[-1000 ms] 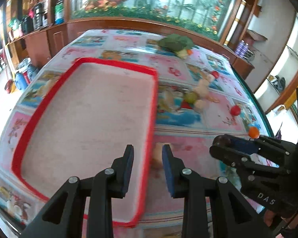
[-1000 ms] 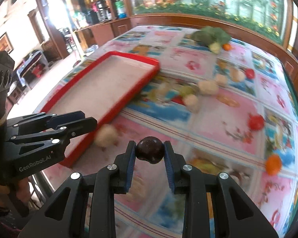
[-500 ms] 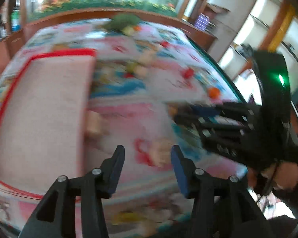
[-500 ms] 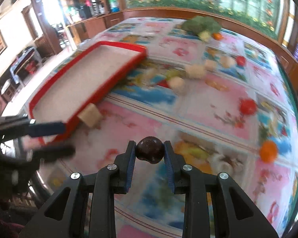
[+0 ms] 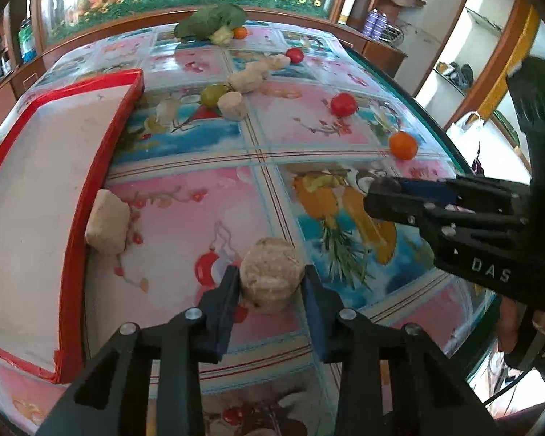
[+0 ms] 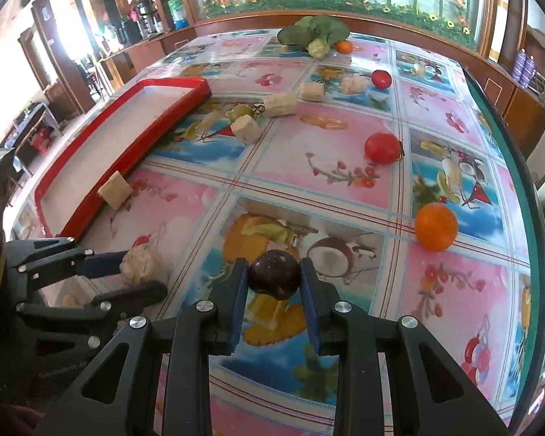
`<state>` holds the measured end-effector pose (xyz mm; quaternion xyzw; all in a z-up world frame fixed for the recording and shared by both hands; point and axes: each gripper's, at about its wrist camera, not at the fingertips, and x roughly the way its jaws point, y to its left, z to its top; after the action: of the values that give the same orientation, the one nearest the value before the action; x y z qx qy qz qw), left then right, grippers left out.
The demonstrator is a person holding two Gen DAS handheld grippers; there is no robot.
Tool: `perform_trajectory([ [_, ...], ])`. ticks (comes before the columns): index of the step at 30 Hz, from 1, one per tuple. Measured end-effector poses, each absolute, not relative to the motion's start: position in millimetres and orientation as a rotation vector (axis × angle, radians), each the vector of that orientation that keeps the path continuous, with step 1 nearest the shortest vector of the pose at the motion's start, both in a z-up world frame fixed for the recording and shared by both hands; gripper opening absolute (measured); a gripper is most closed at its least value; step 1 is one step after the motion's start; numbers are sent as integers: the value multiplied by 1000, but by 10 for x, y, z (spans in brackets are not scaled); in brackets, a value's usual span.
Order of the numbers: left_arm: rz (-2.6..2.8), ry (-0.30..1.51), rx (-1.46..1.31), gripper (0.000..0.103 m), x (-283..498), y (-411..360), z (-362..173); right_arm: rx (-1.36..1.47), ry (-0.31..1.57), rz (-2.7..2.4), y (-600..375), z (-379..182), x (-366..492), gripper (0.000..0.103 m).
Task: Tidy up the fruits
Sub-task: 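Grasp the round beige bun with the left gripper while the right gripper holds the ball, then carry bun and ball over the tray and open both grippers to drop them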
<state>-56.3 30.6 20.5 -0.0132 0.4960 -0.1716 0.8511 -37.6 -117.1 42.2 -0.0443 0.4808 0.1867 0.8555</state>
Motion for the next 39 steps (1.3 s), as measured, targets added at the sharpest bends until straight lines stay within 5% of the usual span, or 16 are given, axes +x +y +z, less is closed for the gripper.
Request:
perform_trajectory([
  [17, -259, 958, -139, 37, -525, 775, 562, -94, 965, 467, -886, 630, -383, 28],
  [39, 108, 947, -247, 37, -572, 2410, 360, -235, 981, 807, 1030, 564, -236, 27],
])
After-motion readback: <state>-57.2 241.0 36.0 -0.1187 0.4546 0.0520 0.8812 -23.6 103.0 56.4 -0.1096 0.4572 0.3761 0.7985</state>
